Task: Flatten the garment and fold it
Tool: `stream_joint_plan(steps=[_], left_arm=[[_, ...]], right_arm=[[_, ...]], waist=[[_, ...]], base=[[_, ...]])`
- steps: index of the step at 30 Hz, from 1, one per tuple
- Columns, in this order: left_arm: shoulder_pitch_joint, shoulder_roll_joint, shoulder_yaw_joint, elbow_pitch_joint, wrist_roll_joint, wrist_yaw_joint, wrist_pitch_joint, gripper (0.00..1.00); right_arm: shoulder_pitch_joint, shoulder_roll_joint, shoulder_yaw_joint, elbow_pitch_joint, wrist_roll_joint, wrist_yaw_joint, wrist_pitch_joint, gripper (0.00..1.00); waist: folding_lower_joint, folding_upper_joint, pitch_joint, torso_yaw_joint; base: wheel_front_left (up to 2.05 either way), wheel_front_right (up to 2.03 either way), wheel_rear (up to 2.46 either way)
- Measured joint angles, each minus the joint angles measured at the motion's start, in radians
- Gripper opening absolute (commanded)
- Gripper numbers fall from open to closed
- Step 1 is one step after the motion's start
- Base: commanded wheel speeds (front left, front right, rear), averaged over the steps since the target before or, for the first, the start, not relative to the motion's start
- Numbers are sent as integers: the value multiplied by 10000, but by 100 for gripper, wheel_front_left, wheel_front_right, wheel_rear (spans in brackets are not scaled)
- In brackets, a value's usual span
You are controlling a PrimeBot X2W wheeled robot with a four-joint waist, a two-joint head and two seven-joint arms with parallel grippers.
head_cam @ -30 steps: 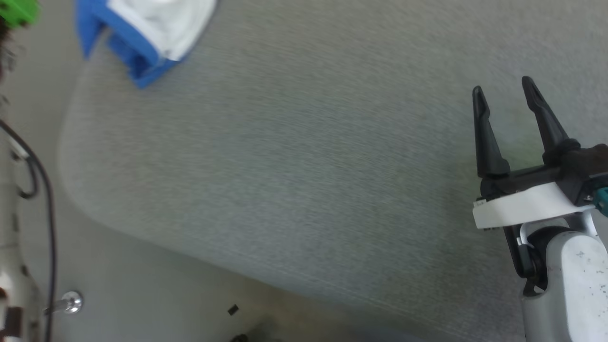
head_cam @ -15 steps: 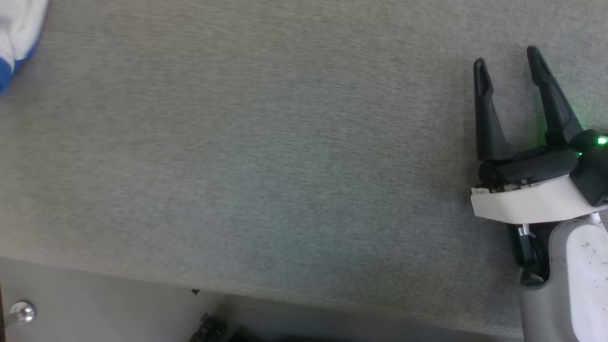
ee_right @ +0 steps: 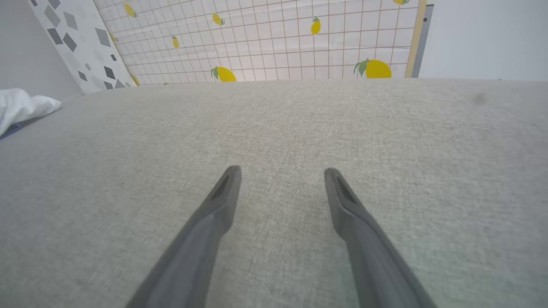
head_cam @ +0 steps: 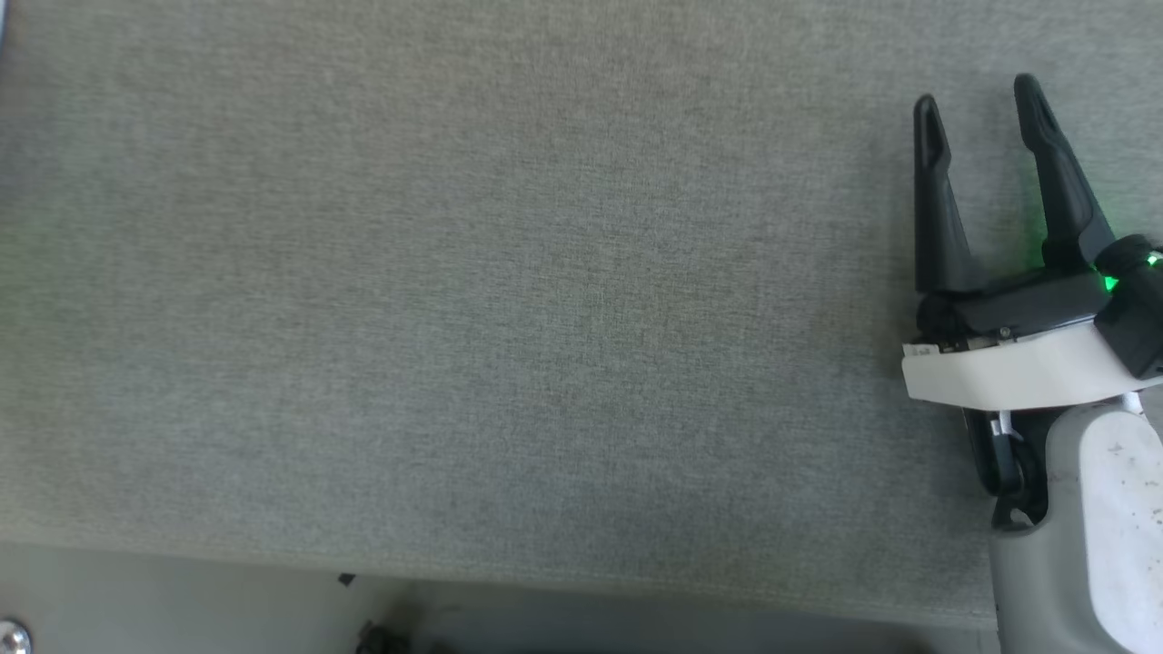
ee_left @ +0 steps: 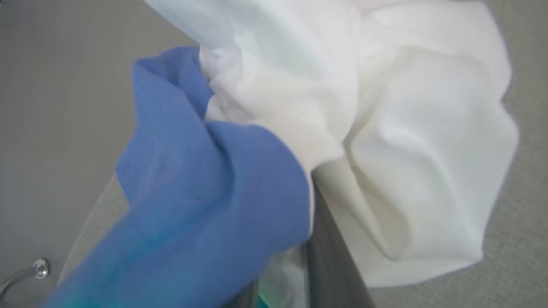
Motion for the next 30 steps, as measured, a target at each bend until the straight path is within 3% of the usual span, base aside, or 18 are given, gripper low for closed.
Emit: stream_joint_plan(steps=[7,15,21,30], left_arm=[[-781,357,-470,-2,1578,-878,-4483,0],[-1928,-35,-1896,-44,2522,-1649,-6357,0],[-2653,-936,-2855,215,2592,-2144,-6742,0],[-3014,-3590,-4169,1024,1992,-2552,-7085,0]], right_arm=[[715,-132,-355,993,268,-31,-117,100],[1599,-134,-721,1492,702,-33,-295,100],[2066,-138,-821,1647,872,-33,-330,100],[2512,-142,-736,1597,1074,-33,-284,100]], waist=[[0,1,-1271,73],[0,0,-3047,-8],[0,1,-4306,-332],[-1,1,-5446,-1818]], base=[[0,0,0],[0,0,0],[0,0,0],[0,0,0]])
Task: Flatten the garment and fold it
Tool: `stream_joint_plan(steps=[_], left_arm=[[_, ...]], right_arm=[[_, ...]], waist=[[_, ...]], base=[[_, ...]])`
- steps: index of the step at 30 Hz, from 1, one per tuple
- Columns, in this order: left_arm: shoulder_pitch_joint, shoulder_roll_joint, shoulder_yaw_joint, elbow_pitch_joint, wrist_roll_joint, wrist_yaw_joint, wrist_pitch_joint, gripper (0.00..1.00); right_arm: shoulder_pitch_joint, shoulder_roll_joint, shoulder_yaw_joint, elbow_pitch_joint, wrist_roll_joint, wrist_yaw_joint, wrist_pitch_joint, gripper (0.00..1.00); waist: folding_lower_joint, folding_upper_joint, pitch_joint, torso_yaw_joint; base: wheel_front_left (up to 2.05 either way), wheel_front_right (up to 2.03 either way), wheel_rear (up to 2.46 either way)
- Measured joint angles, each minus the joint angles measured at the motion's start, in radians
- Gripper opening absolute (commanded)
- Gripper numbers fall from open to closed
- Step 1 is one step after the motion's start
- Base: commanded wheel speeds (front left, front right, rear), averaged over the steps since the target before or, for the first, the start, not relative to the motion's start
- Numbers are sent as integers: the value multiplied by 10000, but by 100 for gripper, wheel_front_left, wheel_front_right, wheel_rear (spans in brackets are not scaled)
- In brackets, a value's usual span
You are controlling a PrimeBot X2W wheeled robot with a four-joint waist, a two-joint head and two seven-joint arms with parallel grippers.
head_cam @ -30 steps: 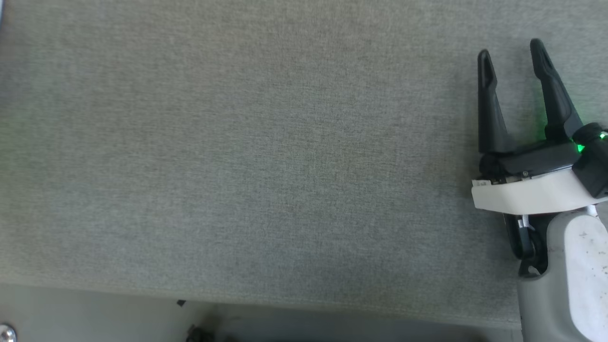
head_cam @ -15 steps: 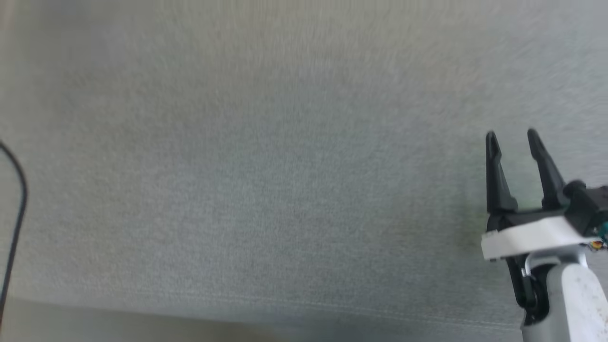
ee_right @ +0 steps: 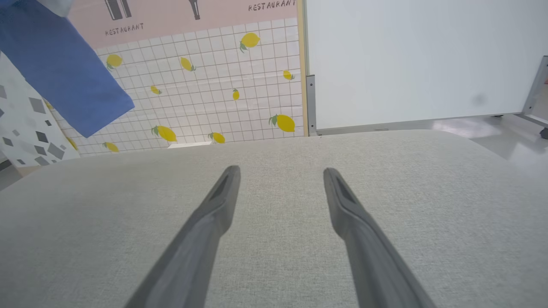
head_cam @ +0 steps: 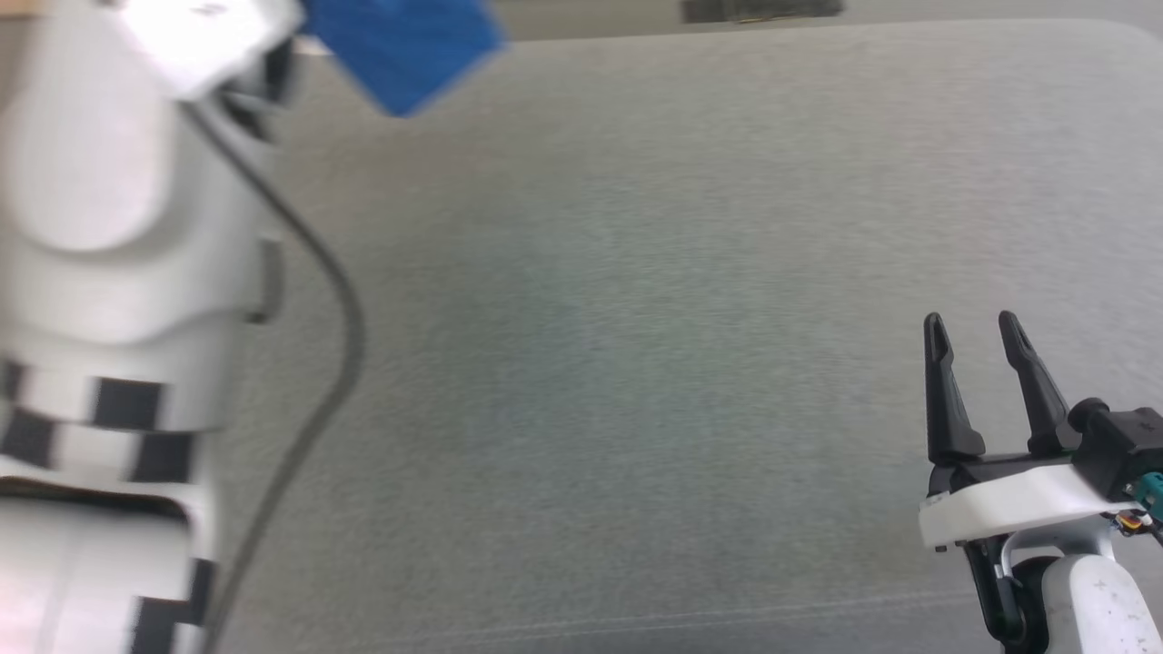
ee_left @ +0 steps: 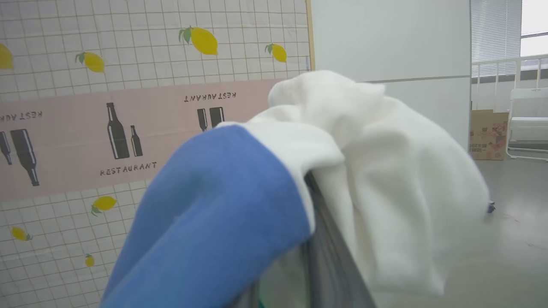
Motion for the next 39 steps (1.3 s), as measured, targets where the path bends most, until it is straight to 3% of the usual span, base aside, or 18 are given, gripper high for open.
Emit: stream_joint_plan(steps=[3,7,11,16,22,23,24,27,35,39], left_arm=[[166,-834,-339,420,-309,-82,-226,0],[905,-1530,-968,1166,-512,-293,-194,0],[2143,-1768,-1770,2313,-907,-464,639,0],[3643,-1868,-2784,3856,-1496,-698,2677,0],[4427,-1902,-3258,4614,-2180,-853,4414,0],[4434,-1902,-3243,4581,-2274,-863,4468,43],[4448,-1906,-3198,4521,-2380,-863,4466,100],[4583,-1908,-3045,4102,-2640,-809,3986,100],[4781,-1779,-2382,1977,-2648,-761,991,100],[5100,-1312,-1806,909,-2293,-249,-788,100]], right_arm=[[79,2,25,-8,15,0,10,100],[111,0,81,-46,127,-2,38,100],[119,2,161,-50,173,-2,52,100],[127,0,201,-48,236,-2,52,100],[170,-2,253,-36,305,-2,52,100],[178,-2,253,-35,305,-2,54,100],[185,-2,251,-33,305,-2,56,100],[211,2,253,-42,303,-2,98,100],[226,-2,-44,-387,104,-2,328,100],[231,-2,-209,-650,29,-2,481,100]], waist=[[0,0,-138,-485],[0,0,-270,-1071],[0,0,-342,-1544],[0,0,-378,-1984],[0,0,-335,-2042],[0,0,-339,-1997],[0,0,-346,-1944],[0,0,-383,-1763],[0,0,-560,-1077],[0,0,-647,-642]], base=[[0,0,0],[0,0,0],[0,0,0],[0,0,0],[0,0,0],[0,0,0],[0,0,0],[0,0,0],[0,0,0],[0,0,0]])
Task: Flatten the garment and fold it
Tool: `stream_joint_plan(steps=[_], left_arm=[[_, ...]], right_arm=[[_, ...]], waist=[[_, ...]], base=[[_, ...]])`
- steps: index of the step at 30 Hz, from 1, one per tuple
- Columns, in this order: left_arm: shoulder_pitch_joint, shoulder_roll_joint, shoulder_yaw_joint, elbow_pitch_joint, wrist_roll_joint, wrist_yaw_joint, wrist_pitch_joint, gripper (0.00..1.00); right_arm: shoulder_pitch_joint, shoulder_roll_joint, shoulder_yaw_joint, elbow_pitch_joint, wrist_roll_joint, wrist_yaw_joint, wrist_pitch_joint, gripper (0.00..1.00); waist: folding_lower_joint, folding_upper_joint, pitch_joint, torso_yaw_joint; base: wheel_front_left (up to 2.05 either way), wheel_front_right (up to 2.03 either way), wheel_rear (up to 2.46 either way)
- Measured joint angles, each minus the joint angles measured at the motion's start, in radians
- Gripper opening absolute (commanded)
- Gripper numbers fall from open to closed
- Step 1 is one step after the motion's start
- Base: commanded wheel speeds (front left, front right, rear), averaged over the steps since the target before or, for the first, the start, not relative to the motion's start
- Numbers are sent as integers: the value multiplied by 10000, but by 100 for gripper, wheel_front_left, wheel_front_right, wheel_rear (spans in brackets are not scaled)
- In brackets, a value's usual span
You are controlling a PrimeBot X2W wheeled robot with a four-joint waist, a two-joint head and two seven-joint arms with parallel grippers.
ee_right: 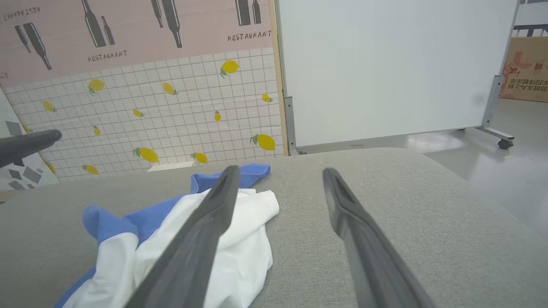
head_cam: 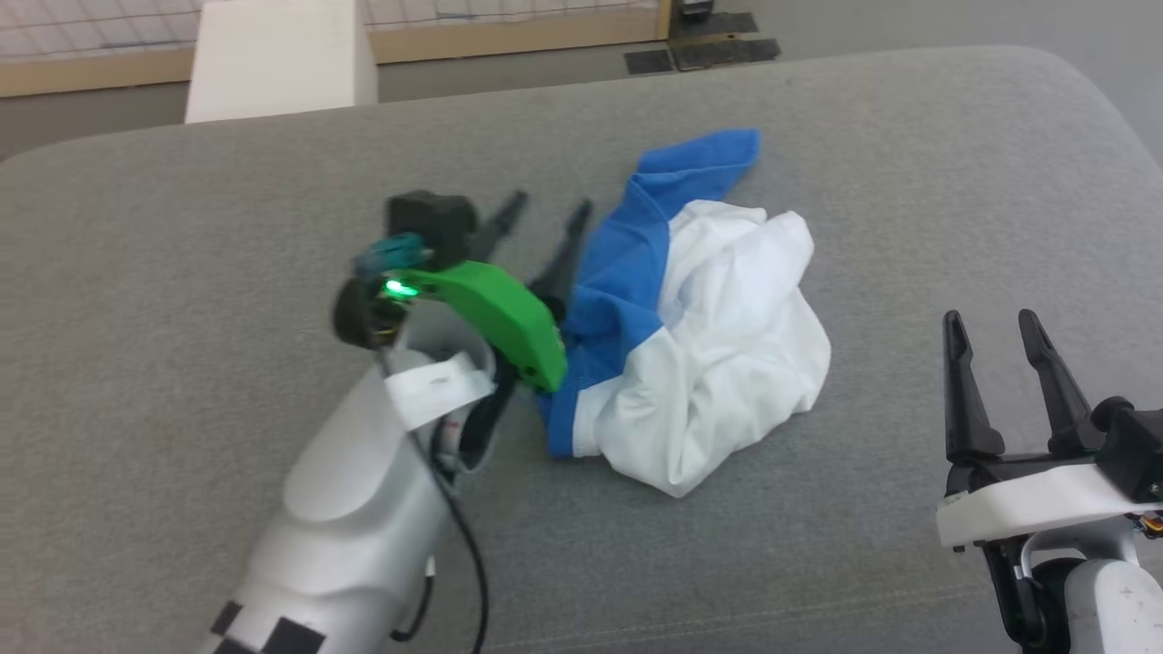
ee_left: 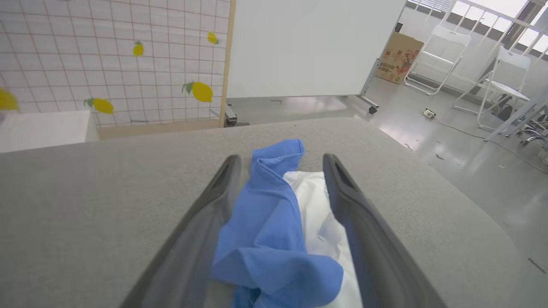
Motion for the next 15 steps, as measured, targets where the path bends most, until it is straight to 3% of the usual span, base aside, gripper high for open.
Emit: stream_joint_plan(steps=[5,9,15], left_arm=[[752,729,754,-840,349,410,-1850,100],[1532,1202,1252,-1327,477,575,-2303,100],[2804,1465,1992,-2347,1062,669,-2389,100]], right_arm=[[4,4,-19,-224,-75,0,169,100],[34,2,-67,-305,-84,0,253,100],[230,4,-81,-341,-173,0,343,100]], waist=[[0,0,-55,512],[0,0,-92,846],[0,0,-211,1163]], base=[[0,0,0],[0,0,0],[0,0,0]])
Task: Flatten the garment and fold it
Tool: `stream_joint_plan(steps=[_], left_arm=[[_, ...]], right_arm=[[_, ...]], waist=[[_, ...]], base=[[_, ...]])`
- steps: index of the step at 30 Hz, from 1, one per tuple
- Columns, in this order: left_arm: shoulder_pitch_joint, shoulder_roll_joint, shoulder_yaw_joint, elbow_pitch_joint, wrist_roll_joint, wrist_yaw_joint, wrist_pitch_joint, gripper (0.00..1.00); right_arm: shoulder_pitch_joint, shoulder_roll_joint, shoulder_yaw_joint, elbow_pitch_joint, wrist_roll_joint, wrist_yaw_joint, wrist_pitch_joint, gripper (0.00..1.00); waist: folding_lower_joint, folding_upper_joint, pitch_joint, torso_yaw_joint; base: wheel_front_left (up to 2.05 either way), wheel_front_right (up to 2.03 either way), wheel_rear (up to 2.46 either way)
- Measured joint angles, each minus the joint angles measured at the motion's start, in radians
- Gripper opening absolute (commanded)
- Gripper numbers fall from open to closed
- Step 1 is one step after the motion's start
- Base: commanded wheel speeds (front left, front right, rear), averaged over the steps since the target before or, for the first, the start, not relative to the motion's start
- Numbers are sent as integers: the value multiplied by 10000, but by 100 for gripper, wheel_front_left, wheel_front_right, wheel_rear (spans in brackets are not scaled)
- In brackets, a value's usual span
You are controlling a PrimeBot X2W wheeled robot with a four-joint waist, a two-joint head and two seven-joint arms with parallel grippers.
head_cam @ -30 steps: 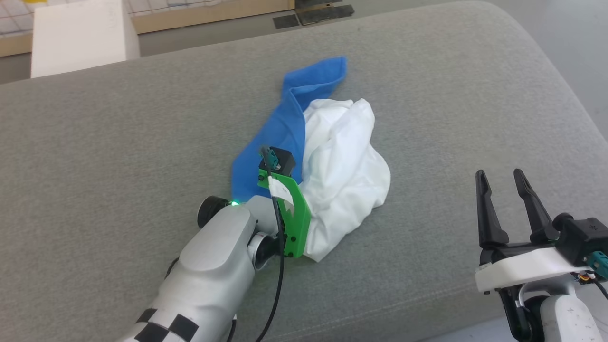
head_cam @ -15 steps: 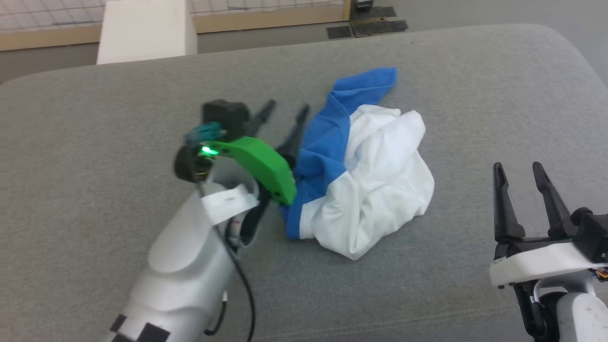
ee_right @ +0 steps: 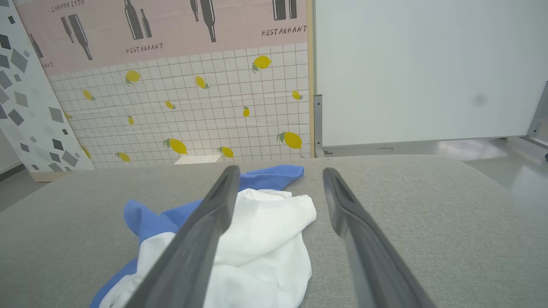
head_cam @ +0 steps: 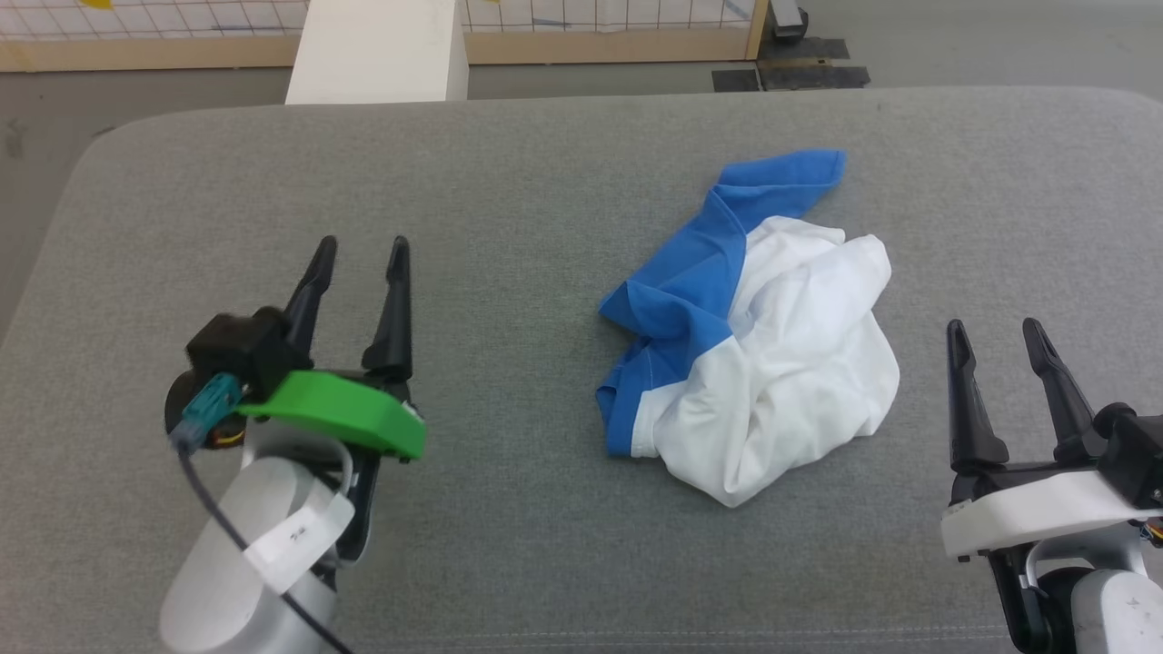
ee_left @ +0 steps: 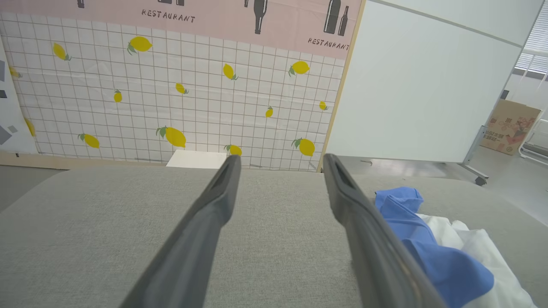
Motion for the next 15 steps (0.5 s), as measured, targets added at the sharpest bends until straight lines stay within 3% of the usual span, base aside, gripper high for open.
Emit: stream_joint_plan(steps=[4,15], left_arm=[[820,-46,646,-675,539,-12,-4,100],[2269,-867,1730,-1367,1239,-222,-31,100]], right_arm=[[21,0,21,-38,-42,0,90,100],[167,-8,267,-230,-295,0,520,100]], waist=[[0,0,-93,89],[0,0,-82,249]], base=[[0,0,0],[0,0,0]])
